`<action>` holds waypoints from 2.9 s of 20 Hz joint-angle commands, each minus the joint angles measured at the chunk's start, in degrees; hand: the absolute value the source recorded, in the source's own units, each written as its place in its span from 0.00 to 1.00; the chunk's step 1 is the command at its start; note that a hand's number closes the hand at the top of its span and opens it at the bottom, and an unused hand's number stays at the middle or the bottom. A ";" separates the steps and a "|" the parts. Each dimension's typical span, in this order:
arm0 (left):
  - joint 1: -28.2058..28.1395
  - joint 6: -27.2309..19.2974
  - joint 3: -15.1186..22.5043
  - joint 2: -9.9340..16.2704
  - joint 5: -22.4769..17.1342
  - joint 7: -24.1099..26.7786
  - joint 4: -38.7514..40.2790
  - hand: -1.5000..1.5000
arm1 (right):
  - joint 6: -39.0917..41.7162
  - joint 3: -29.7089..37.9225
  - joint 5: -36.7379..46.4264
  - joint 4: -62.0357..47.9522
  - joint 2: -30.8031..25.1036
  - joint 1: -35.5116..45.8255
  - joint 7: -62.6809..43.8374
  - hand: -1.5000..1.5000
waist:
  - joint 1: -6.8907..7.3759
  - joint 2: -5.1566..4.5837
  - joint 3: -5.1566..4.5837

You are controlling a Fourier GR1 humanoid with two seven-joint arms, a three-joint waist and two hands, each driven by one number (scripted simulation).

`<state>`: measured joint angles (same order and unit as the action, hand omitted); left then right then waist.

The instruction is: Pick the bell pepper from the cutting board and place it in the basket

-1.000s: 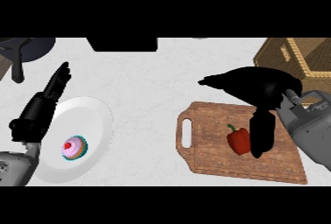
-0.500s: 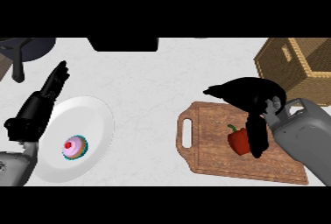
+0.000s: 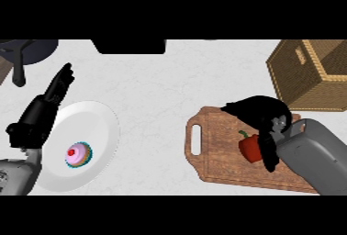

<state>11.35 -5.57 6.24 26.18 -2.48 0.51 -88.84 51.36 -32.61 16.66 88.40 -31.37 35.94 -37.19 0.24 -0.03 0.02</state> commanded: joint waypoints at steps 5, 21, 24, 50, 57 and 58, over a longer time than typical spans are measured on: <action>1.31 1.34 -1.26 -3.74 3.27 -0.48 0.64 0.50 | -1.42 2.02 11.42 -4.44 3.47 -2.88 8.80 0.00 | 0.05 -0.03 0.00; 0.47 3.91 -5.42 -7.46 7.79 0.49 1.79 0.50 | -0.84 8.30 22.05 2.39 4.70 -12.97 16.67 0.00 | -0.41 0.10 -0.02; -1.75 8.37 -8.86 -5.16 5.24 1.37 0.02 0.50 | -3.91 8.47 26.93 -7.11 6.40 -9.92 21.89 0.00 | 0.04 0.03 -0.02; -0.60 12.50 -11.76 -8.69 7.93 -3.12 -3.89 0.50 | -19.48 7.72 44.44 -22.92 12.43 -13.71 37.86 1.00 | 0.45 -0.05 0.02; 0.19 10.97 -12.81 -8.95 8.70 -0.31 -1.12 0.50 | -28.07 29.32 37.61 -29.88 -13.15 -13.18 52.78 1.00 | -1.35 -1.25 0.66; 0.41 10.45 -12.93 -9.19 8.85 -0.50 -1.05 0.50 | -28.91 31.29 37.02 -31.21 -14.25 -12.53 52.73 1.00 | -1.66 -1.70 0.94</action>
<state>12.02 5.43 -5.94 17.04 6.65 -0.04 -89.58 26.43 -9.49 55.91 62.70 -36.95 23.27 11.30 -0.47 -0.63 0.32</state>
